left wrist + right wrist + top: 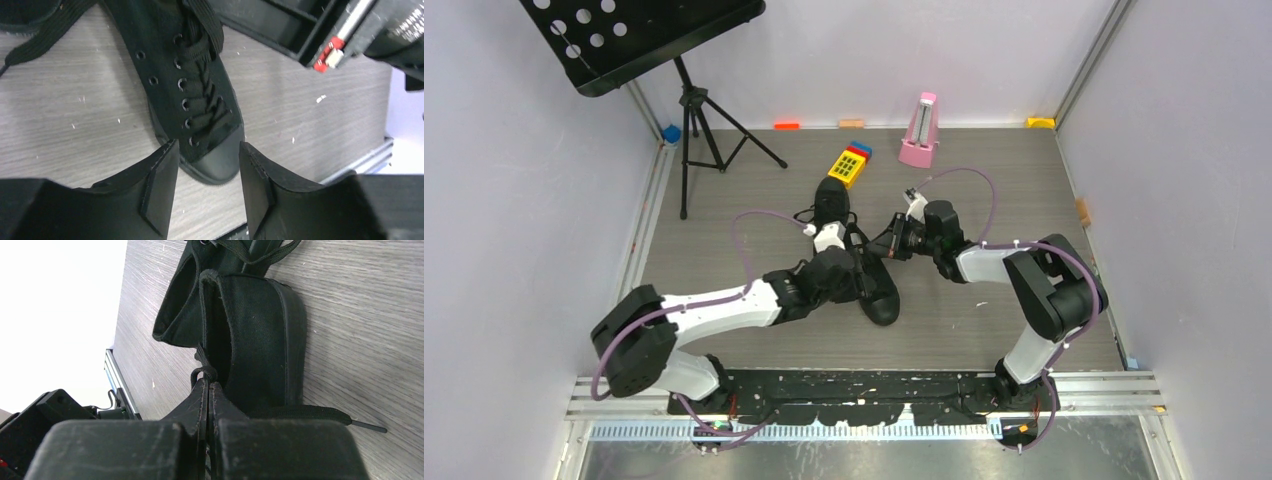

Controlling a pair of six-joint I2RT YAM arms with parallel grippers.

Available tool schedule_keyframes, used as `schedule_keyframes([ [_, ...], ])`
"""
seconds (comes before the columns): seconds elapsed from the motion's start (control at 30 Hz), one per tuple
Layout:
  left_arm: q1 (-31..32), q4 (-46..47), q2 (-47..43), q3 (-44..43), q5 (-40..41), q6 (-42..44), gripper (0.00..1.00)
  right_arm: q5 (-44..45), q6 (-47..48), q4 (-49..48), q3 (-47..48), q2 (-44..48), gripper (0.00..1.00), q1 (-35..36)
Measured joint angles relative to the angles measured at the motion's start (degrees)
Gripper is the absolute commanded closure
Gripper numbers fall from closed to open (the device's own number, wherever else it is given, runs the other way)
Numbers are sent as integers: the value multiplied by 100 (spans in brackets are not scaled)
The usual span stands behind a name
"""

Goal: Tie the shoes
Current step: Wrap the shoelace around the shoelace.

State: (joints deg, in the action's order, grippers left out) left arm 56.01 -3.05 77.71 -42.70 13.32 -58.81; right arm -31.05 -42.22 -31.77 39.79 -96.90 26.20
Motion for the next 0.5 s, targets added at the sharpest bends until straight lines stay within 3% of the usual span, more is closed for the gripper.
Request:
schedule_keyframes([
  [0.2, 13, 22, 811, -533, 538, -118, 55, -22, -39, -94, -7, -66, 100, 0],
  [0.5, 2, 109, 1093, -702, 1189, -297, 66, -35, -66, -125, -15, -66, 100, 0],
])
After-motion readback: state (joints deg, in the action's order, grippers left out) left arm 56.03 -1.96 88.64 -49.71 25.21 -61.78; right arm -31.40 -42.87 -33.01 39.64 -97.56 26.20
